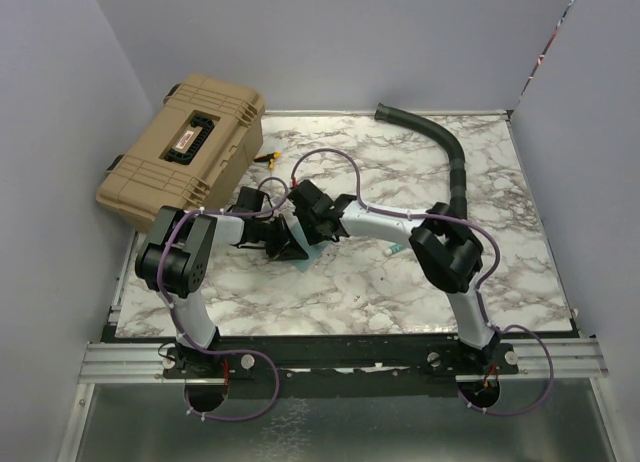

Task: Place the letter into the envelope and seal it

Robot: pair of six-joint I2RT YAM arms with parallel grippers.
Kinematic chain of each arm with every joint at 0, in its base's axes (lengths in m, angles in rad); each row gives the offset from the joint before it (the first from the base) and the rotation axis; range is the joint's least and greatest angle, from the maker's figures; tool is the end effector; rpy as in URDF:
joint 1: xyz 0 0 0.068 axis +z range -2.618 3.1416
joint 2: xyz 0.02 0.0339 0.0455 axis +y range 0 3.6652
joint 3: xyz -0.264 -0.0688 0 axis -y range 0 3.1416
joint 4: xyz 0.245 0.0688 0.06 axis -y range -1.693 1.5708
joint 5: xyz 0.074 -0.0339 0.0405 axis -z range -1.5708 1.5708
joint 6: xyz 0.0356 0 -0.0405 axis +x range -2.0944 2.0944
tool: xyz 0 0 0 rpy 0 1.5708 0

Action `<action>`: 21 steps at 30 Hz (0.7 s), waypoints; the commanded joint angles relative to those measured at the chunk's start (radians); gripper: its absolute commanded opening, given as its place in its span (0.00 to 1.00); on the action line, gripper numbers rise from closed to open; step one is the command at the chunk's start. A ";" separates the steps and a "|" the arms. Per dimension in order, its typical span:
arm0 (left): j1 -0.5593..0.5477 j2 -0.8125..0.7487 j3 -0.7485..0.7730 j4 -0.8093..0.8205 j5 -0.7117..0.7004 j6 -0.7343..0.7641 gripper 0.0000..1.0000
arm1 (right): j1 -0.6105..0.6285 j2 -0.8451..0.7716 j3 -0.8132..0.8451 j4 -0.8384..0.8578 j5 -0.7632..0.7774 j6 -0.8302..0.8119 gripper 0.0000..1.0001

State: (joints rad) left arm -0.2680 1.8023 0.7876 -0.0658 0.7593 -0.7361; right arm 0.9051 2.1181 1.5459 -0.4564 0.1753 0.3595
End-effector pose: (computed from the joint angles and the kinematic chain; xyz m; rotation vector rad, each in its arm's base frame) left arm 0.2904 -0.1052 0.1060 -0.3758 2.7757 -1.3104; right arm 0.2841 0.3518 0.1633 -0.6377 2.5142 0.2421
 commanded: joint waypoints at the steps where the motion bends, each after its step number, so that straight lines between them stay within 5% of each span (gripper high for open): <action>1: 0.018 0.051 -0.051 -0.061 -0.089 0.018 0.00 | 0.011 -0.013 -0.086 0.086 -0.008 0.031 0.21; 11: 0.028 0.078 -0.049 -0.056 -0.061 0.000 0.00 | 0.029 -0.043 -0.165 0.180 0.010 -0.120 0.30; 21: 0.030 0.071 -0.066 -0.067 -0.076 0.038 0.00 | -0.003 0.008 -0.121 0.113 0.155 -0.065 0.21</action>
State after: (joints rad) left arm -0.2432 1.8301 0.7761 -0.0330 0.8173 -0.7689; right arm 0.9237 2.0647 1.4147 -0.2741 0.2432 0.2699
